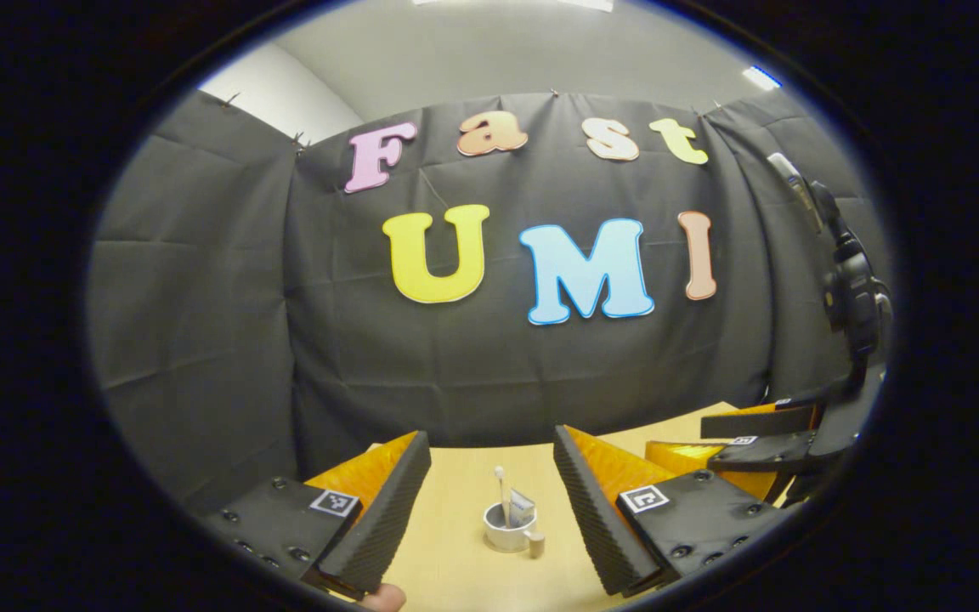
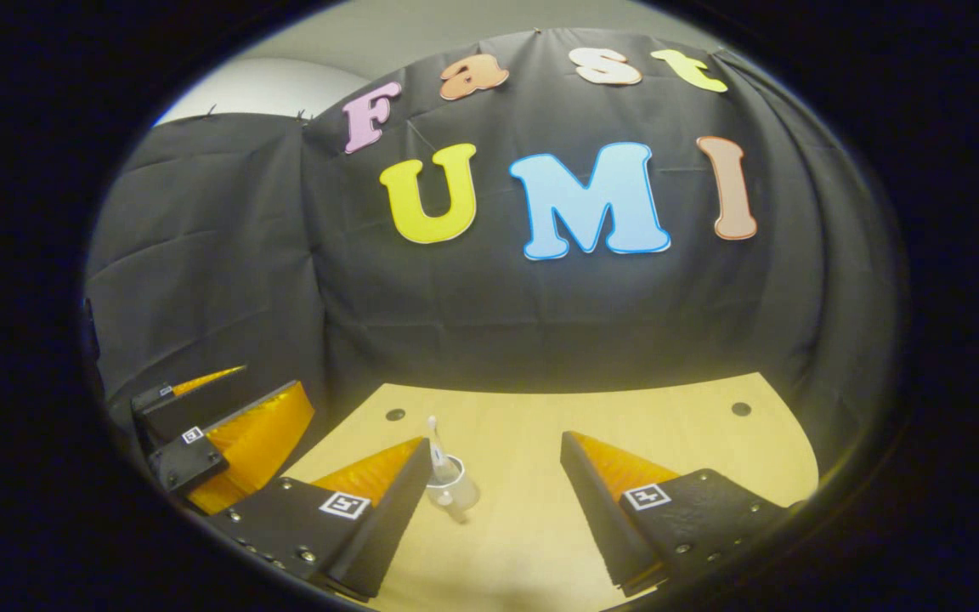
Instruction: Put the toothbrush and toothpaste on the desktop into the cup, then pick up the cup and place it on the coaster on the desktop.
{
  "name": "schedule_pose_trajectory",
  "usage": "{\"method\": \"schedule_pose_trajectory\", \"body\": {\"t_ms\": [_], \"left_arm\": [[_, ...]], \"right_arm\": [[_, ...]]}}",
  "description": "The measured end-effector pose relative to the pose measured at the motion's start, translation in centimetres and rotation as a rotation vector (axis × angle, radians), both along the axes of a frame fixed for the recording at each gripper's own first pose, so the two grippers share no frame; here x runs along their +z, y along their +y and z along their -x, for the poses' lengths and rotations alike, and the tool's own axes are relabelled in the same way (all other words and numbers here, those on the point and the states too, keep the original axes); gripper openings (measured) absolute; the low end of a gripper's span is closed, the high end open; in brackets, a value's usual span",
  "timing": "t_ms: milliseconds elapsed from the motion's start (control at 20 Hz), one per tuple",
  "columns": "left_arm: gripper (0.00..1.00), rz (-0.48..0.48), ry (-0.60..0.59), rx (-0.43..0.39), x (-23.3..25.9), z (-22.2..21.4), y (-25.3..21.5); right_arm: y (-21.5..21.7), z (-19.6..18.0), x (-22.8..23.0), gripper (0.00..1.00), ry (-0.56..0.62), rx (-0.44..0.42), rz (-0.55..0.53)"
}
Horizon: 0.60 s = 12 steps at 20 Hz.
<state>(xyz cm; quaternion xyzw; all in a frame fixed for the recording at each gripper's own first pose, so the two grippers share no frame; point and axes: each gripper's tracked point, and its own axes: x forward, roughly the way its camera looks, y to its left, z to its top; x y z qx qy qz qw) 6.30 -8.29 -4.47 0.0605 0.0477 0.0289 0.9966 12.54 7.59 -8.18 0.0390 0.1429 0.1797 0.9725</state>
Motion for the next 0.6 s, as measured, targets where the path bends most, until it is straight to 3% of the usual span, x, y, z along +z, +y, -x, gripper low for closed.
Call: {"method": "schedule_pose_trajectory", "body": {"t_ms": [600], "left_arm": [[0.95,-0.005,0.001,-0.014,0.0,0.1,-0.76]], "right_arm": [[-0.8,0.08,0.1,0.93,0.001,-0.014,0.007]]}}
